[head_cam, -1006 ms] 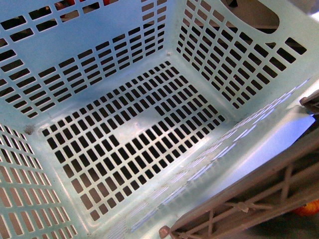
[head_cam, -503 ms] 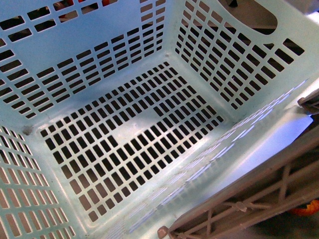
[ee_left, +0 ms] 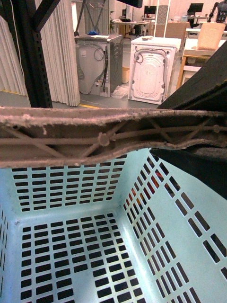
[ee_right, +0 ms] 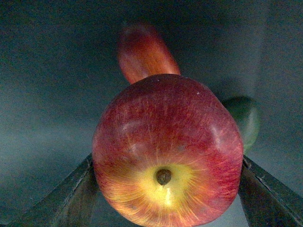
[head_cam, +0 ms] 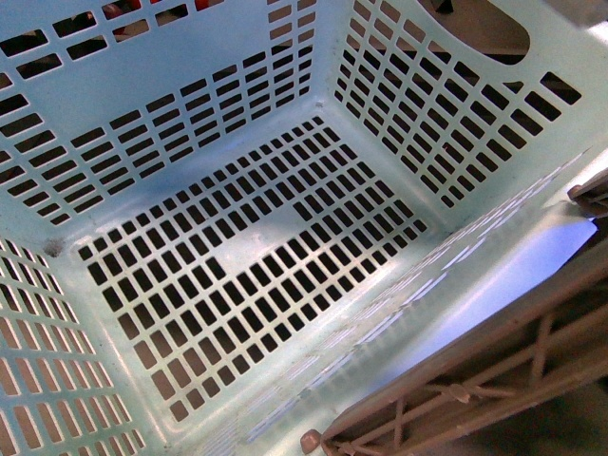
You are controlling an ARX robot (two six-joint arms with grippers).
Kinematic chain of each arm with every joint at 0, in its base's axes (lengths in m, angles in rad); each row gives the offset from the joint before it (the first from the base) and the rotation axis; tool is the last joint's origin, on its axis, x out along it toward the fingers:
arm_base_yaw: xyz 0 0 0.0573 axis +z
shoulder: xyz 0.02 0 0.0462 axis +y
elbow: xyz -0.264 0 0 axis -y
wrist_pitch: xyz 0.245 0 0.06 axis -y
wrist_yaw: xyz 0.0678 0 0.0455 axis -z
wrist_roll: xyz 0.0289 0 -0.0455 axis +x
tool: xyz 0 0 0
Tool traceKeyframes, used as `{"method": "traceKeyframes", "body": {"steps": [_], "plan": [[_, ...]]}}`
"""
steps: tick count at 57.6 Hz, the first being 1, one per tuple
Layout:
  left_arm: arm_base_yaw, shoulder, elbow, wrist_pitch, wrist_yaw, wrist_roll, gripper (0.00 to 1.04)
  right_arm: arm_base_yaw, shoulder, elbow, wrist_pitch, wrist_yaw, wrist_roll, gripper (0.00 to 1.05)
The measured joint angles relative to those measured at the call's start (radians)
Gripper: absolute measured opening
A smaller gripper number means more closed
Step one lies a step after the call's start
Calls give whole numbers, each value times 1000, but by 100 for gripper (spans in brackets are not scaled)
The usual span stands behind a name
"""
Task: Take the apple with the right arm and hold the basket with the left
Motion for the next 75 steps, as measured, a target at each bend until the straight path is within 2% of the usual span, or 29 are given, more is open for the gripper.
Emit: {"method": "traceKeyframes", "body": {"steps": [15,27,34,43,59,62,67,69,75], "plan": [[0,0,0,0,0,0,10,48,-460,44,-143,20,7,72],[0,0,0,0,1,0,10,167,-694,130,-155,10,113,72],[0,0,0,0,0,0,10,256,-741,137,-130,20,194,72],[0,0,0,0,0,0,10,413,-735,95,-119,44,247,72],[0,0,0,0,0,0,10,544,-672,17,-109,78,265,71],[0,0,0,0,2,0,10,553,-663,12,-100,85,268,83],[0,0,0,0,2,0,10,555,-660,12,-92,93,275,95],[0,0,0,0,2,0,10,554,-661,12,-88,98,283,97],[0,0,0,0,3,2,10,537,-676,12,-83,131,291,96]]}}
